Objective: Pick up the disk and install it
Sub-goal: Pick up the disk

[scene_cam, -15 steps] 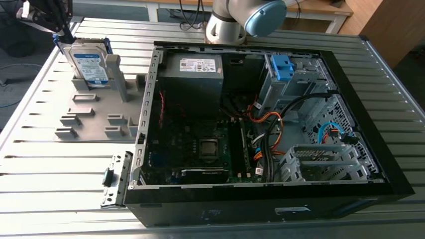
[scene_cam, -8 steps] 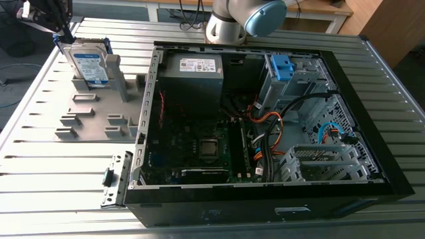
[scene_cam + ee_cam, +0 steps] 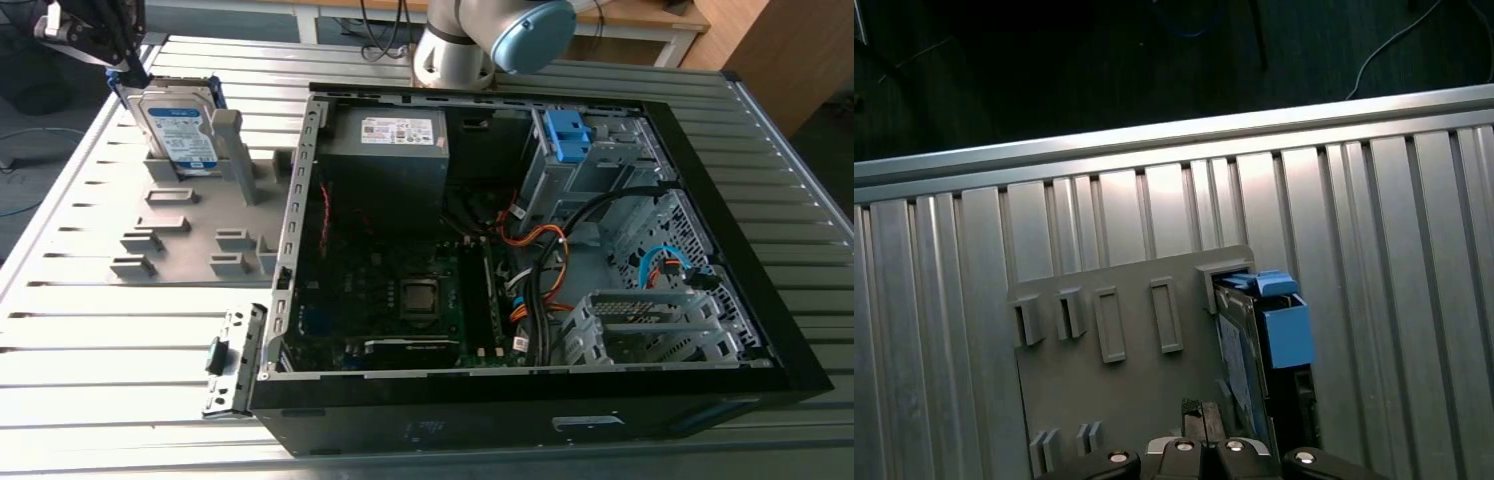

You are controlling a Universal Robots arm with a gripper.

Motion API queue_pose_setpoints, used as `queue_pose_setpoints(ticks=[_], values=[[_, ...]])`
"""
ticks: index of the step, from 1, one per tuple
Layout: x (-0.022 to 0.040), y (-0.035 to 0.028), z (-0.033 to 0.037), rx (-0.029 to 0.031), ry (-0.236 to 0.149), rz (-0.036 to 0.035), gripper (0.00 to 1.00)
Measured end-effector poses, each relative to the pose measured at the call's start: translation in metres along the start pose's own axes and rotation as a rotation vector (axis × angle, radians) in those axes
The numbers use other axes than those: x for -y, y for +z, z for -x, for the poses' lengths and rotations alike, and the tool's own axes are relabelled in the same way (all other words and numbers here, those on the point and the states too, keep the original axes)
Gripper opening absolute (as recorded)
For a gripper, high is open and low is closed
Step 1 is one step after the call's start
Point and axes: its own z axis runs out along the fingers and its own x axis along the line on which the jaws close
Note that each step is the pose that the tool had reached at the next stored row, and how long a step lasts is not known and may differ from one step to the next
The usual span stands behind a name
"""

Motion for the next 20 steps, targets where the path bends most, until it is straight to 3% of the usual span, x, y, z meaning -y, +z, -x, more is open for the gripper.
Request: queue_pose_setpoints(ticks=[20], values=[[0.0000, 0.0000, 0.0000, -0.0005, -0.023, 0.0005, 0.11]])
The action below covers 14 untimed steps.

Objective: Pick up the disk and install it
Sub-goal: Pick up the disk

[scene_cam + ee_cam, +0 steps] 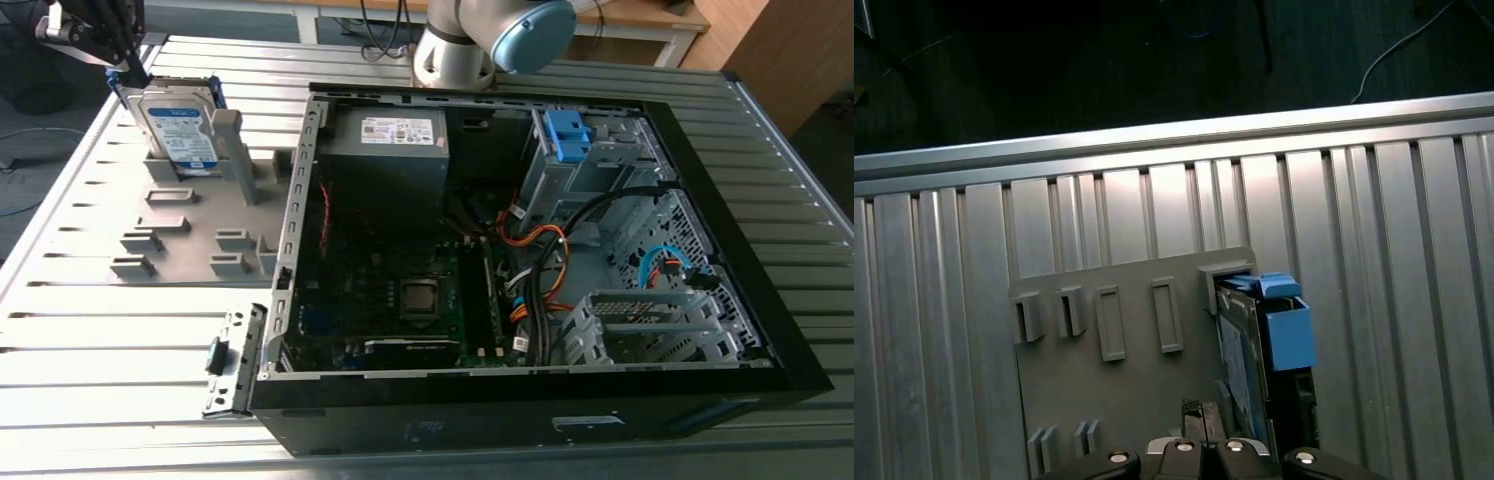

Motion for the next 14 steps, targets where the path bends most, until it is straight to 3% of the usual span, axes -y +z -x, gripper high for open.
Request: queue_pose_setpoints(ticks=[14], values=[[0.0000, 0.0000, 0.0000, -0.0004, -0.017, 0.0005, 0.11]])
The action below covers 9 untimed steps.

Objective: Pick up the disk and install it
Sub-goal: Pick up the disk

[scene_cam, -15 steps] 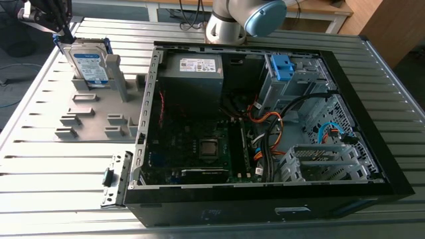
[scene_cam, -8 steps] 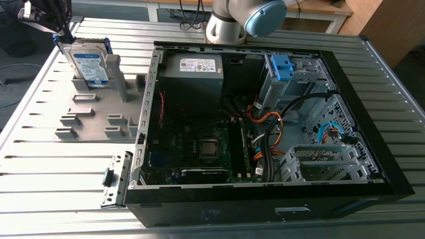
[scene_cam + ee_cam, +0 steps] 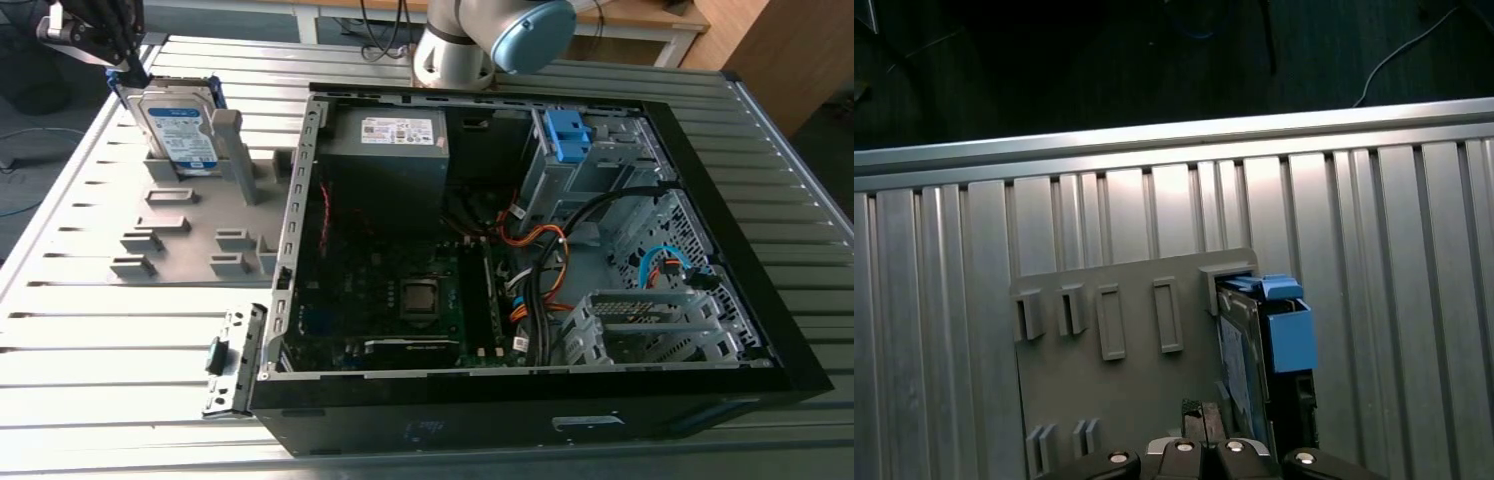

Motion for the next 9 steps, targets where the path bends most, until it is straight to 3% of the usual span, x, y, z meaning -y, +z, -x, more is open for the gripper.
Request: queue_pose_setpoints(ticks=[9], values=[[0.0000, 0.0000, 0.0000, -0.0003, -0.011, 0.0002, 0.11]])
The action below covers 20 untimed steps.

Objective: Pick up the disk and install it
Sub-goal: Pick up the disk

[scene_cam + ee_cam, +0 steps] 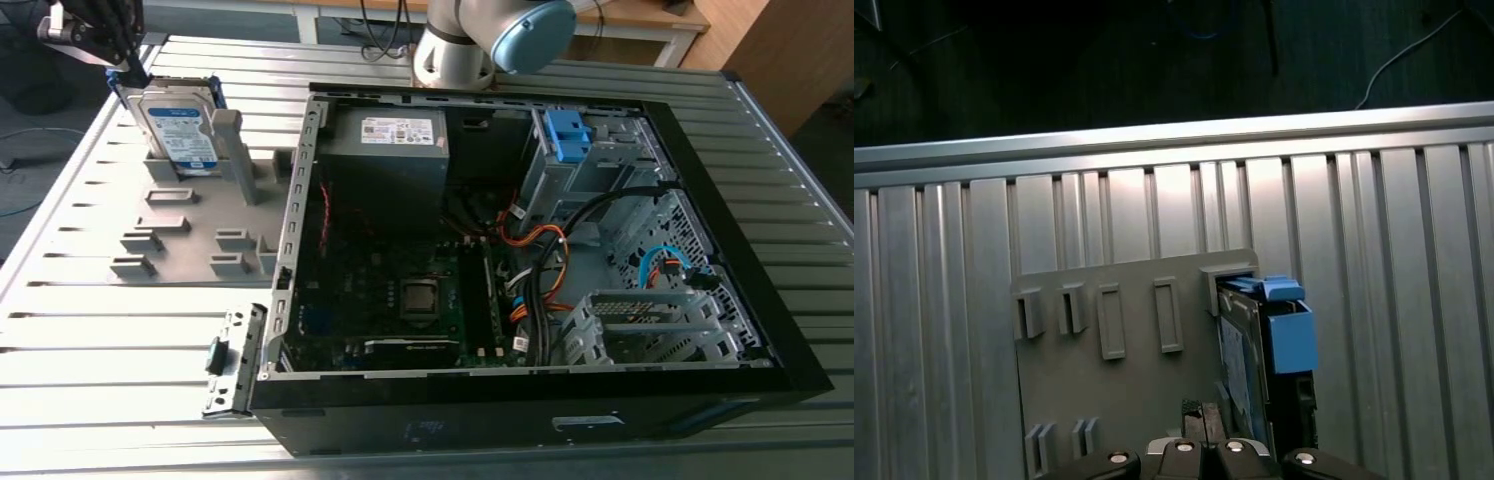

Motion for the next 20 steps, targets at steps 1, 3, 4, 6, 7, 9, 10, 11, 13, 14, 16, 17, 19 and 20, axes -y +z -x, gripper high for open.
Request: queue_pose_setpoints(ticks=[1, 3, 4, 6, 7, 9, 10, 11, 13, 14, 16, 17, 19, 20], values=[[0.0000, 0.0000, 0.0000, -0.0001, -0.001, 0.0000, 0.11], [-0.0001, 0.0000, 0.0001, -0.0002, -0.003, 0.0002, 0.11], [-0.0001, 0.0000, 0.0001, -0.0002, -0.005, 0.0001, 0.11], [0.0000, 0.0000, 0.0000, -0.0003, -0.007, 0.0002, 0.11], [0.0000, 0.0000, 0.0000, -0.0003, -0.008, 0.0002, 0.11], [0.0000, 0.0000, 0.0000, -0.0004, -0.011, 0.0003, 0.11], [0.0000, 0.0000, 0.0000, -0.0004, -0.012, 0.0003, 0.11], [0.0000, 0.0000, 0.0000, -0.0005, -0.013, 0.0004, 0.11], [0.0000, 0.0000, 0.0000, -0.0005, -0.016, 0.0004, 0.11], [0.0000, 0.0000, 0.0000, -0.0006, -0.017, 0.0004, 0.11], [0.0000, 0.0000, 0.0000, -0.0006, -0.019, 0.0005, 0.11], [0.0000, 0.0000, 0.0000, -0.0007, -0.021, 0.0006, 0.11], [0.0000, 0.0000, 0.0000, -0.0008, -0.024, 0.0006, 0.11], [0.0000, 0.0000, 0.0000, -0.0008, -0.025, 0.0007, 0.11]])
